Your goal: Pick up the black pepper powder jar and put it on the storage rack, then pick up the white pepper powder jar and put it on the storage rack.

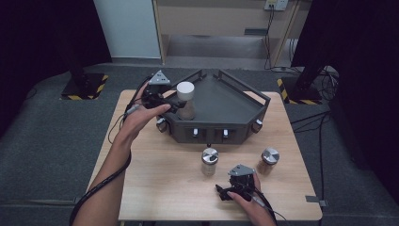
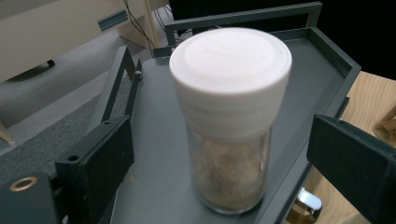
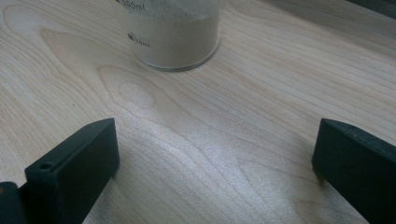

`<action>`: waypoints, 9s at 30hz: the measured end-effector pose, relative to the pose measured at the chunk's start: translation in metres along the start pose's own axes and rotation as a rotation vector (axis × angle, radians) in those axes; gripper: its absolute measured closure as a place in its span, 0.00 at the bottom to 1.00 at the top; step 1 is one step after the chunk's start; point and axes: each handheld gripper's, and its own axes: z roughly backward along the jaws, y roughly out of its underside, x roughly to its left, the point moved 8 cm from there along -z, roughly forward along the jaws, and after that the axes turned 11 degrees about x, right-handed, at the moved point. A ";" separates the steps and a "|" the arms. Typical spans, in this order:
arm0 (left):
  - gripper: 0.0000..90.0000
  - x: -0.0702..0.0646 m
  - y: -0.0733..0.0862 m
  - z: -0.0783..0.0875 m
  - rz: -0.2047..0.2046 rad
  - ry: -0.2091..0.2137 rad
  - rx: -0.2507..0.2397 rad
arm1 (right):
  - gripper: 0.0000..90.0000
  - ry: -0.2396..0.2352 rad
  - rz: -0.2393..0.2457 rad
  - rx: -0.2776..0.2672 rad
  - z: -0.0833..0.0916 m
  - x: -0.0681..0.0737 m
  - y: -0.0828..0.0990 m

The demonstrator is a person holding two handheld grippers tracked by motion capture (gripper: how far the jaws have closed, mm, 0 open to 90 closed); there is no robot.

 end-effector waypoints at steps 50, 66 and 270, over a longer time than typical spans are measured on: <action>0.02 -0.056 0.089 0.024 0.023 -0.020 0.048 | 0.01 0.000 0.000 0.001 0.000 0.000 0.000; 0.01 -0.067 0.110 0.017 0.026 -0.002 0.071 | 0.01 0.000 0.000 0.001 0.000 0.000 0.000; 0.00 -0.110 0.220 -0.020 0.188 -0.067 0.284 | 0.26 -0.068 0.018 -0.035 -0.023 0.012 -0.075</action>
